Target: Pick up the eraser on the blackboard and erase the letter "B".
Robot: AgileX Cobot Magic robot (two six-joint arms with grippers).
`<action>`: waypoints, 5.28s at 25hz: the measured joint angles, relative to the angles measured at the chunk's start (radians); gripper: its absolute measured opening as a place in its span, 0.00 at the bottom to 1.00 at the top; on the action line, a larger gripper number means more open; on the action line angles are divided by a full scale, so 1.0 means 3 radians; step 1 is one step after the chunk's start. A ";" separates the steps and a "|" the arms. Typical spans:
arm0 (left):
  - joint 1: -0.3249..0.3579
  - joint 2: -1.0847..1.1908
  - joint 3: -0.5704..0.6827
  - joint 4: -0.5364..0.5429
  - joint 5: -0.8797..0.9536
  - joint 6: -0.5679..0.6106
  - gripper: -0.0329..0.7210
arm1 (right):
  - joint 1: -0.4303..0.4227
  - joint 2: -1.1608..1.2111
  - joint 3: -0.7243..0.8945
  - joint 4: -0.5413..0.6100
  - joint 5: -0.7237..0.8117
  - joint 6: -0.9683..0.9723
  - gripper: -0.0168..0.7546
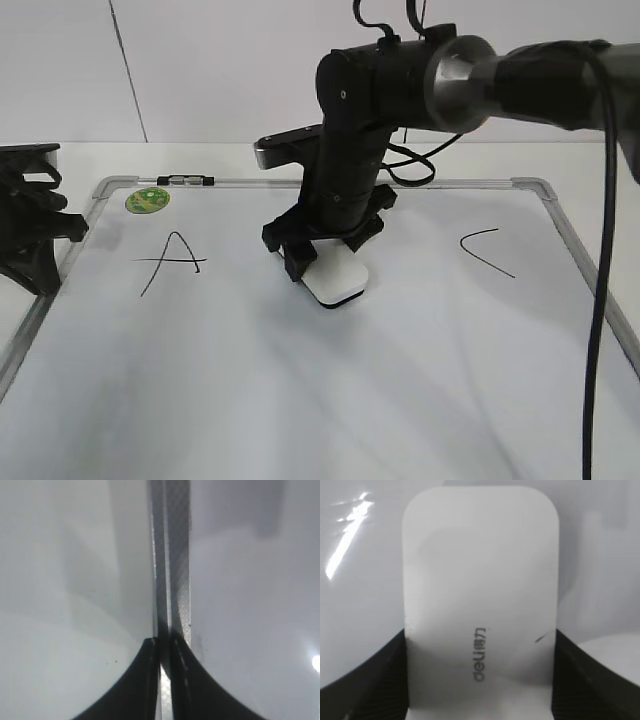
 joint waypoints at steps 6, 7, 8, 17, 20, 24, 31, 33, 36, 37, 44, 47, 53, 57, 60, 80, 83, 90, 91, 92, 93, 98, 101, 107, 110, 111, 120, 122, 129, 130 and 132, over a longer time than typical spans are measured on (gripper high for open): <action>0.0000 0.0000 0.0000 0.0011 0.0013 0.0000 0.09 | 0.0251 0.0000 0.0000 -0.0035 0.0006 -0.0056 0.73; 0.0000 0.0000 0.0000 0.0019 0.0013 0.0000 0.09 | 0.0340 -0.0006 0.0000 -0.0035 0.0013 -0.0072 0.73; 0.0000 0.0000 0.0000 0.0019 0.0013 0.0000 0.09 | 0.0441 -0.0006 0.0000 -0.0005 0.0028 -0.0086 0.73; 0.0000 0.0000 0.0000 0.0019 0.0013 0.0000 0.09 | 0.0943 -0.0006 0.0002 0.0282 0.0103 -0.0182 0.73; 0.0000 0.0000 0.0000 0.0019 0.0013 0.0000 0.09 | 0.0885 -0.0006 0.0002 0.0270 0.0116 -0.0184 0.73; 0.0000 0.0000 0.0000 0.0000 0.0013 0.0000 0.09 | 0.0685 -0.0006 0.0002 0.0183 0.0129 -0.0093 0.73; 0.0000 0.0000 0.0000 0.0000 0.0018 0.0000 0.09 | -0.0111 -0.0006 -0.0023 0.0011 0.0122 0.0065 0.73; 0.0000 0.0000 0.0000 0.0000 0.0021 0.0000 0.09 | -0.0203 0.0002 -0.0087 -0.0022 0.0200 0.0073 0.73; 0.0000 0.0000 0.0000 0.0000 0.0026 0.0000 0.09 | -0.0217 0.0049 -0.0235 -0.0028 0.0360 0.0073 0.73; 0.0000 0.0000 0.0000 0.0000 0.0026 0.0000 0.09 | -0.0217 0.0072 -0.0300 0.0008 0.0429 0.0064 0.73; 0.0000 0.0000 0.0000 0.0006 0.0028 0.0000 0.09 | -0.0239 0.0063 -0.0607 0.0254 0.0601 -0.0024 0.73; 0.0000 0.0000 0.0000 0.0006 0.0028 0.0000 0.09 | -0.0239 -0.0075 -0.0610 0.0306 0.0610 -0.0030 0.73; 0.0000 0.0000 0.0000 0.0010 0.0028 0.0000 0.09 | -0.0373 -0.0362 -0.0615 0.0341 0.0623 0.0062 0.73; 0.0000 0.0000 0.0000 0.0010 0.0028 0.0000 0.09 | -0.0587 -0.0508 -0.0425 0.0341 0.0623 0.0104 0.73; 0.0000 0.0000 0.0000 0.0010 0.0028 0.0000 0.09 | -0.0738 -0.0734 -0.0017 0.0341 0.0609 0.0119 0.73; 0.0000 0.0000 0.0000 0.0013 0.0036 0.0000 0.09 | -0.1613 -0.2027 0.2581 0.0303 -0.0628 0.0129 0.73; 0.0000 0.0000 0.0000 0.0013 0.0036 0.0000 0.09 | -0.1620 -0.2027 0.2581 0.0224 -0.0628 0.0115 0.73; 0.0000 0.0000 0.0000 0.0013 0.0041 0.0000 0.09 | -0.1789 -0.1861 0.2581 0.0161 -0.0622 0.0092 0.73; 0.0000 0.0000 0.0000 0.0013 0.0041 0.0000 0.09 | -0.1790 -0.1837 0.2581 0.0160 -0.0622 0.0076 0.73; 0.0000 0.0000 0.0000 0.0013 0.0041 0.0000 0.09 | -0.1790 -0.1821 0.2574 0.0160 -0.0622 0.0067 0.73; 0.0000 0.0000 0.0000 0.0013 0.0041 0.0000 0.09 | -0.1796 -0.1794 0.2558 0.0160 -0.0622 0.0053 0.73; 0.0000 0.0000 0.0000 0.0007 0.0041 0.0000 0.09 | -0.1802 -0.1658 0.2460 0.0160 -0.0652 0.0031 0.73; 0.0000 0.0000 0.0000 0.0007 0.0041 0.0000 0.09 | -0.1802 -0.1583 0.2399 0.0147 -0.0663 0.0031 0.73; 0.0000 0.0000 0.0000 0.0007 0.0041 0.0000 0.09 | -0.1802 -0.1501 0.2362 0.0118 -0.0671 0.0007 0.73; 0.0000 0.0000 0.0000 0.0001 0.0041 0.0000 0.09 | -0.1802 -0.1496 0.2355 0.0078 -0.0671 0.0000 0.73; 0.0000 0.0000 0.0000 0.0001 0.0041 0.0000 0.09 | -0.1802 -0.1496 0.2355 0.0072 -0.0671 -0.0006 0.73; 0.0000 0.0000 0.0000 0.0001 0.0041 0.0000 0.09 | -0.1802 -0.1488 0.2355 0.0072 -0.0664 -0.0048 0.75; 0.0000 0.0000 0.0000 0.0001 0.0041 0.0000 0.09 | -0.1802 -0.1476 0.2355 0.0084 -0.0644 -0.0051 0.79; 0.0000 0.0000 0.0000 0.0001 0.0043 0.0000 0.09 | -0.1802 -0.1476 0.2076 0.0120 -0.0256 -0.0056 0.86; 0.0000 0.0000 0.0000 0.0001 0.0043 0.0000 0.09 | -0.1802 -0.1476 0.2007 0.0125 -0.0190 -0.0056 0.86; 0.0000 0.0000 0.0000 0.0001 0.0055 0.0000 0.09 | -0.1802 -0.1476 0.1879 0.0127 -0.0006 -0.0056 0.86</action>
